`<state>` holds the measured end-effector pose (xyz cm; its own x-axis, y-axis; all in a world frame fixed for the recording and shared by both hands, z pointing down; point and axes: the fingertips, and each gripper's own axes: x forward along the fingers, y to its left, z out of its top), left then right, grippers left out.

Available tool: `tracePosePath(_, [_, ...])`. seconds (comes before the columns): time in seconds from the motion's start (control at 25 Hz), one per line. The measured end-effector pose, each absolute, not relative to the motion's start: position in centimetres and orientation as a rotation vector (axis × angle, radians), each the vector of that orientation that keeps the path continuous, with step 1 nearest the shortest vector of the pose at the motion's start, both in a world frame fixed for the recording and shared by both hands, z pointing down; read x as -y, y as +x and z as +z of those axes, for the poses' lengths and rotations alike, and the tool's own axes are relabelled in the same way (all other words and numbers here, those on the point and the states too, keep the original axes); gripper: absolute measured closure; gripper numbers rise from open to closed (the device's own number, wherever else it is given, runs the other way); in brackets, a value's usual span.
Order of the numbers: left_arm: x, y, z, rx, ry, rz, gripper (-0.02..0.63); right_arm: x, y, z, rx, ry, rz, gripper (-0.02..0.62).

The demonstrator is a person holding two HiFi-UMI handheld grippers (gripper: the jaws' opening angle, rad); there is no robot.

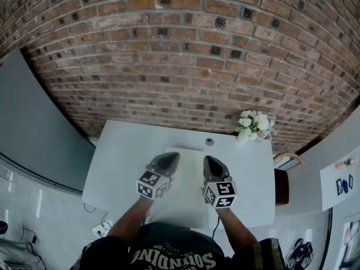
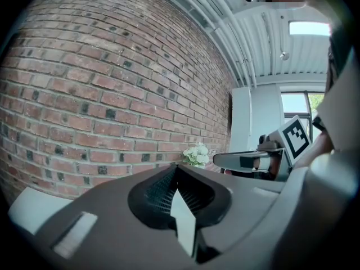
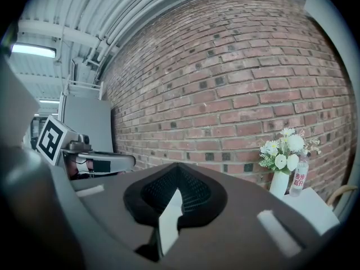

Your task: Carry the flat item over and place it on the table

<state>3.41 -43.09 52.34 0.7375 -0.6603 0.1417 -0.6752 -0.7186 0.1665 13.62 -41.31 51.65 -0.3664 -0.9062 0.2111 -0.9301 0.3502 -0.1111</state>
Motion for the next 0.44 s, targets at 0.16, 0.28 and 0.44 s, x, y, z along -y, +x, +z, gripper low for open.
tracePosePath(0.16, [43.15,3.63,52.51,1.052,2.723,0.108,0.597,41.37,13.75,51.60,2.487,1.697,0.323,0.597])
tracePosePath(0.28, [43.13,3.76,52.57,1.045,2.724,0.109,0.597,41.36,13.78,51.61,2.486,1.699,0.325,0.597])
tracePosePath(0.44, [43.21,3.84,52.56,1.039,2.728,0.111,0.597,41.47,13.65,51.63,2.486,1.699,0.332,0.597])
